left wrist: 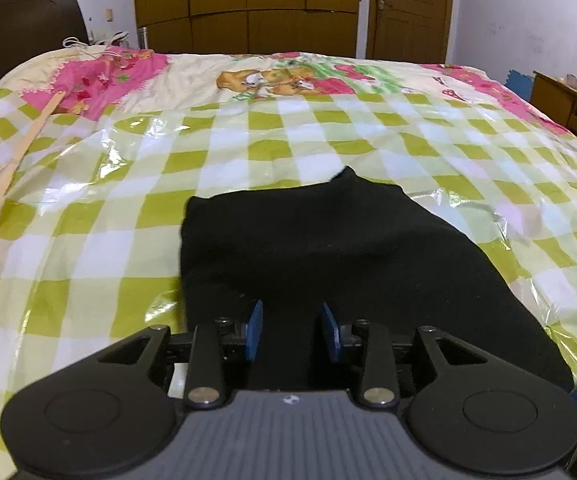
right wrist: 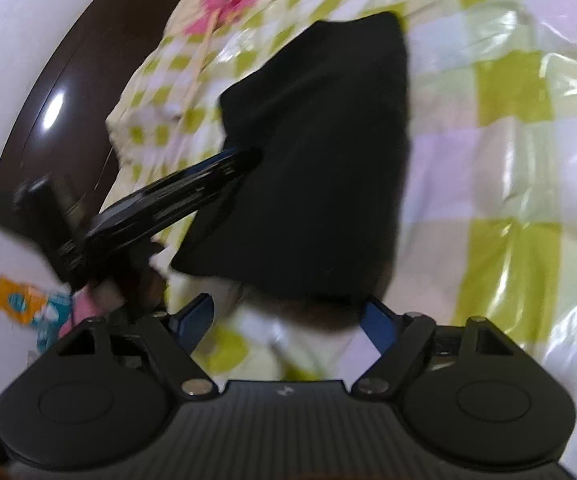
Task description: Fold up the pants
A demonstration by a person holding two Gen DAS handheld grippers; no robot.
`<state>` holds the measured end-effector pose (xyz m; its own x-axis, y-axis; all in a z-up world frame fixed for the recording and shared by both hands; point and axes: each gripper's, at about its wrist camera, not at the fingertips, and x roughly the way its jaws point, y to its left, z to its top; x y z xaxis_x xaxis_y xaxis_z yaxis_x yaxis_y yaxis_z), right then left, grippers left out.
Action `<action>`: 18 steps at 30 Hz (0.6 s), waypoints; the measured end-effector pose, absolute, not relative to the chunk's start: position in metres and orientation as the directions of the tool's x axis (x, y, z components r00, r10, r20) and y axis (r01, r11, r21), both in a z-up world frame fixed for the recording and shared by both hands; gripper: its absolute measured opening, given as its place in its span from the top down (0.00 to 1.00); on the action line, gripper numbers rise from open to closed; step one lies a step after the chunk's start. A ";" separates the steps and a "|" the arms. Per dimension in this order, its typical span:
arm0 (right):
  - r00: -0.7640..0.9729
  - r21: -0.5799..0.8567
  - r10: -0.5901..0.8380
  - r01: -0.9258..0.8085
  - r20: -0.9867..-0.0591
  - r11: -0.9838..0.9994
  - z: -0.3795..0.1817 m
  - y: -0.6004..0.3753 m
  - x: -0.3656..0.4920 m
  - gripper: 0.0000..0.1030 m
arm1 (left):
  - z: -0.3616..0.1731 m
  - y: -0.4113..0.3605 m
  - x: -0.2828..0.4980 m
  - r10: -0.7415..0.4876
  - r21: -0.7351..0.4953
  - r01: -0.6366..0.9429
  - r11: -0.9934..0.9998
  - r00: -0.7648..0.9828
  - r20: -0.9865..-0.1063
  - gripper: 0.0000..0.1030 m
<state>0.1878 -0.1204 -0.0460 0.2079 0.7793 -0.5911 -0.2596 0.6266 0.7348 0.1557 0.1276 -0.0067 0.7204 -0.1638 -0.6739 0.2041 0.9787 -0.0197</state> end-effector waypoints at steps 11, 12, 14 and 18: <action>0.305 0.705 0.737 -0.229 -0.603 0.671 -0.016 -0.153 0.206 0.21 | 0.017 0.168 0.146 -0.176 -0.073 0.171 0.983 0.735 -0.654 0.50; 0.315 0.727 0.750 -0.212 -0.581 0.653 -0.014 -0.160 0.205 0.21 | 0.017 0.169 0.146 -0.194 -0.090 0.180 0.980 0.726 -0.660 0.48; 0.317 0.748 0.765 -0.202 -0.561 0.633 -0.005 -0.172 0.197 0.21 | 0.012 0.169 0.147 -0.219 -0.121 0.187 0.975 0.711 -0.669 0.48; 0.398 0.647 0.690 -0.260 -0.605 0.717 0.004 -0.167 0.202 0.17 | 0.001 0.157 0.147 -0.233 -0.137 0.191 0.972 0.692 -0.683 0.45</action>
<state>0.2016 -0.1667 0.0041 0.3984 0.6897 -0.6046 -0.2596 0.7170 0.6469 0.1472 0.1570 0.0006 0.6925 -0.2325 -0.6830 0.1910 0.9719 -0.1373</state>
